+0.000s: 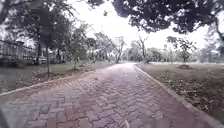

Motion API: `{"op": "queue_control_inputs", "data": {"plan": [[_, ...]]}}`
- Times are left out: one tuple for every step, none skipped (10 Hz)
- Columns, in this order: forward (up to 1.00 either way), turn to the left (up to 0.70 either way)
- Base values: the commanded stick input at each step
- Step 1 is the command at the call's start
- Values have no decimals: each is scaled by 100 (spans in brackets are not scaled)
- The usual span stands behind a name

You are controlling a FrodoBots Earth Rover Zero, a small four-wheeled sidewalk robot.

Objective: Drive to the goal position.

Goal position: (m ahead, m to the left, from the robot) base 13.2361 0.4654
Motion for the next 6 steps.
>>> {"op": "queue_control_inputs", "data": {"plan": [[70,0],[70,0],[70,-1],[70,-2],[70,0],[70,0]]}}
